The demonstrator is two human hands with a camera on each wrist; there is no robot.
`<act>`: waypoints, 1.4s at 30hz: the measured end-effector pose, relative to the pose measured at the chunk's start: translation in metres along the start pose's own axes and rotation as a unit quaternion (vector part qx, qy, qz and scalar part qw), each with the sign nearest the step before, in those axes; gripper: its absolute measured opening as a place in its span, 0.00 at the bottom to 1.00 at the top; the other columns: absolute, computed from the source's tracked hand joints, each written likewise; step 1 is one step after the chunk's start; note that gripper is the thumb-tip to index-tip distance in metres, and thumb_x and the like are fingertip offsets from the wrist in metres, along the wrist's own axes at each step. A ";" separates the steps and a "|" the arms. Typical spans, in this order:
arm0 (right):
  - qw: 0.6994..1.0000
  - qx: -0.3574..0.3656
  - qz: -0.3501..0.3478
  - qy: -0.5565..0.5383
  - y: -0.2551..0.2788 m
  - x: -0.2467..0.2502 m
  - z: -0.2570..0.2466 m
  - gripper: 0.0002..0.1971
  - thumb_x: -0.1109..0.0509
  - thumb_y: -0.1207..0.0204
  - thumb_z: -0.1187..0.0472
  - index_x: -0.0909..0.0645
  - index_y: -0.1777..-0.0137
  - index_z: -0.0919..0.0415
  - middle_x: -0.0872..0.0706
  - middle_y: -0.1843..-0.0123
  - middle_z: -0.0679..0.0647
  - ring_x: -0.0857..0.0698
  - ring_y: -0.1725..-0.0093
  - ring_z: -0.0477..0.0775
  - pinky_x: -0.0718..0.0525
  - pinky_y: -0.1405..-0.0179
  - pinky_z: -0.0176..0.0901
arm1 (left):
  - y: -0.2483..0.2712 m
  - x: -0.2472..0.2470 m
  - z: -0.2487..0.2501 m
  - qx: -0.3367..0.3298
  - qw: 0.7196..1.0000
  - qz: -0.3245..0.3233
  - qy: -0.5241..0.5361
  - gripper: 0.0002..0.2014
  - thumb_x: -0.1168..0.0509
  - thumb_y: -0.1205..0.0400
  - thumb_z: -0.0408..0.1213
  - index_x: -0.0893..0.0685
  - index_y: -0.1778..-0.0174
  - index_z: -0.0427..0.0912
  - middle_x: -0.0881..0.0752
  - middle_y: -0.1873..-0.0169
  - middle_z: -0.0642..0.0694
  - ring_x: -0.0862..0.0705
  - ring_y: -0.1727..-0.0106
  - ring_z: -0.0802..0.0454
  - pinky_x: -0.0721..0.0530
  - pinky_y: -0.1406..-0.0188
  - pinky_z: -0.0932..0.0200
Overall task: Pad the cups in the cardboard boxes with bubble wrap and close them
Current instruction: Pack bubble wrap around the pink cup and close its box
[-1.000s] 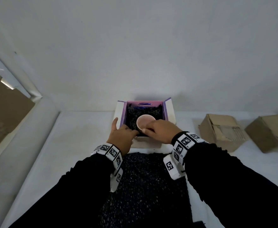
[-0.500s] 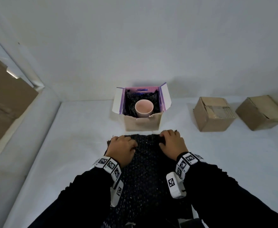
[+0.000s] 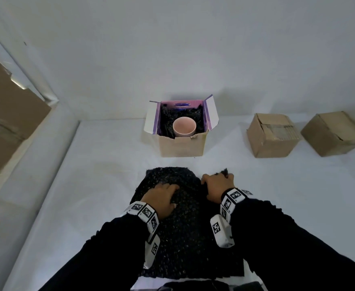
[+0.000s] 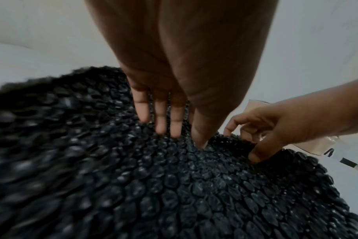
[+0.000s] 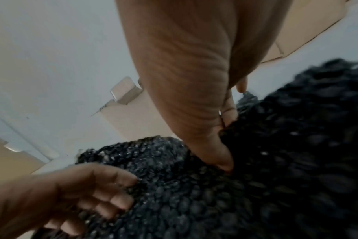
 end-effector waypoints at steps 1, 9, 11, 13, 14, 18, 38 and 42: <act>1.000 0.006 0.009 0.016 0.000 0.006 -0.001 0.17 0.33 0.28 0.59 0.22 0.38 0.47 0.19 0.39 0.54 0.28 0.32 0.62 0.37 0.33 0.61 | 0.001 0.004 0.002 -0.001 0.999 0.027 -0.031 0.30 0.37 0.20 0.50 0.37 0.22 0.53 0.32 0.24 0.48 0.35 0.24 0.44 0.31 0.28 0.45; 0.957 0.151 0.096 -0.229 0.009 0.077 -0.008 0.15 0.22 0.38 0.58 0.28 0.65 0.45 0.23 0.55 0.47 0.22 0.53 0.54 0.20 0.46 0.56 | -0.002 0.076 0.004 0.031 0.954 0.283 -0.096 0.54 0.29 0.35 0.57 0.48 0.16 0.46 0.42 0.17 0.44 0.49 0.16 0.42 0.50 0.21 0.34; 0.948 0.175 0.110 -0.242 0.013 0.100 -0.010 0.15 0.23 0.37 0.59 0.29 0.63 0.46 0.19 0.59 0.45 0.19 0.57 0.53 0.19 0.47 0.57 | -0.006 0.101 0.006 0.038 0.948 0.299 -0.100 0.59 0.29 0.37 0.59 0.55 0.15 0.45 0.36 0.20 0.46 0.44 0.19 0.42 0.51 0.23 0.30; 0.939 0.205 0.124 -0.248 0.016 0.123 -0.012 0.18 0.23 0.36 0.61 0.28 0.55 0.44 0.16 0.52 0.46 0.17 0.52 0.53 0.19 0.44 0.56 | -0.005 0.131 0.011 0.046 0.927 0.351 -0.121 0.59 0.28 0.39 0.57 0.53 0.15 0.45 0.29 0.28 0.45 0.34 0.28 0.41 0.42 0.29 0.33; 0.935 0.219 0.128 -0.249 0.018 0.135 -0.013 0.22 0.22 0.36 0.62 0.28 0.49 0.44 0.15 0.45 0.48 0.16 0.46 0.52 0.19 0.41 0.54 | -0.004 0.145 0.013 0.046 0.914 0.378 -0.140 0.59 0.27 0.40 0.55 0.50 0.15 0.46 0.29 0.29 0.43 0.33 0.31 0.40 0.39 0.32 0.35; 0.927 0.250 0.143 -0.240 0.024 0.188 -0.019 0.39 0.20 0.36 0.69 0.33 0.27 0.48 0.19 0.31 0.50 0.19 0.34 0.50 0.21 0.36 0.45 | -0.007 0.198 0.014 0.024 0.882 0.414 -0.225 0.54 0.29 0.41 0.52 0.43 0.17 0.50 0.38 0.21 0.39 0.42 0.20 0.37 0.57 0.26 0.32; 0.709 0.149 0.688 -0.053 0.032 0.360 -0.015 0.16 0.34 0.42 0.75 0.21 0.57 0.56 0.21 0.63 0.49 0.23 0.63 0.56 0.34 0.58 0.47 | 0.000 0.364 -0.006 -0.077 0.763 0.637 -0.081 0.17 0.34 0.30 0.28 0.16 0.45 0.43 0.21 0.47 0.41 0.21 0.52 0.41 0.23 0.66 0.51; 0.716 0.168 0.678 -0.016 0.014 0.325 -0.014 0.16 0.33 0.43 0.75 0.21 0.58 0.55 0.20 0.64 0.49 0.23 0.62 0.56 0.36 0.57 0.48 | -0.023 0.325 -0.015 -0.105 0.794 0.595 -0.061 0.20 0.32 0.32 0.29 0.17 0.43 0.42 0.19 0.51 0.42 0.21 0.54 0.40 0.21 0.60 0.48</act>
Point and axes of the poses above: each hand's wrist, its own y-axis away from the middle knuckle, its own x-axis out of the back of the hand, z = x × y, the point moved 4 cm from there along -y, towards the middle knuckle
